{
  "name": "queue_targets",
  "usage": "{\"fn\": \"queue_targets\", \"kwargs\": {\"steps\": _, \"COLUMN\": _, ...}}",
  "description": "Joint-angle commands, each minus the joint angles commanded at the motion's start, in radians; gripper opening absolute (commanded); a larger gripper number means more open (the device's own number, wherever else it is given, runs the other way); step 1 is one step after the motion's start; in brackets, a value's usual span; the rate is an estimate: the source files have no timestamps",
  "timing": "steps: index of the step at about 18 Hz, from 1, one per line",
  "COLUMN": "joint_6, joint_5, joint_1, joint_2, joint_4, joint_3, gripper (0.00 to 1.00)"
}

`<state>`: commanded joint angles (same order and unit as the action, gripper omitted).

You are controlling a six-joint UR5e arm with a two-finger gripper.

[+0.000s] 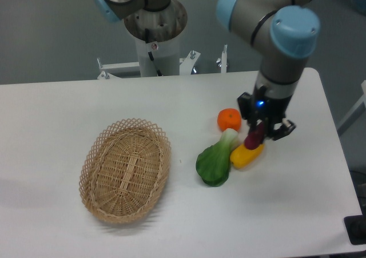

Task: Place the sweet potato in the basket
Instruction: 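Grasp the purple sweet potato beside the yellow pepper with the gripper, then carry the held sweet potato over to the wicker basket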

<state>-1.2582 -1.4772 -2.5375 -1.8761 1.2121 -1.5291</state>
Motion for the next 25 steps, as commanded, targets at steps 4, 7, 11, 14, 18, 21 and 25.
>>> {"fn": "queue_targets", "kwargs": {"steps": 4, "joint_6": 0.155, "joint_5": -0.003, "joint_1": 0.097, "joint_2": 0.015, "joint_4": -0.126, "joint_3": -0.084, "gripper": 0.28}}
{"fn": "queue_targets", "kwargs": {"steps": 7, "joint_6": 0.334, "joint_5": -0.023, "joint_1": 0.213, "joint_2": 0.029, "joint_4": -0.206, "joint_3": -0.147, "gripper": 0.28}}
{"fn": "queue_targets", "kwargs": {"steps": 11, "joint_6": 0.361, "joint_5": -0.145, "joint_1": 0.348, "joint_2": 0.018, "joint_4": -0.27, "joint_3": -0.212, "gripper": 0.28}}
{"fn": "queue_targets", "kwargs": {"steps": 14, "joint_6": 0.292, "joint_5": -0.163, "joint_1": 0.411, "joint_2": 0.015, "joint_4": -0.29, "joint_3": -0.218, "gripper": 0.28}}
{"fn": "queue_targets", "kwargs": {"steps": 18, "joint_6": 0.133, "joint_5": -0.158, "joint_1": 0.447, "joint_2": 0.014, "joint_4": -0.289, "joint_3": -0.253, "gripper": 0.28}}
{"fn": "queue_targets", "kwargs": {"steps": 21, "joint_6": 0.112, "joint_5": -0.16, "joint_1": 0.468, "joint_2": -0.024, "joint_4": -0.295, "joint_3": -0.269, "gripper": 0.28}}
{"fn": "queue_targets", "kwargs": {"steps": 25, "joint_6": 0.115, "joint_5": -0.161, "joint_1": 0.482, "joint_2": -0.051, "joint_4": -0.295, "joint_3": -0.272, "gripper": 0.29}}
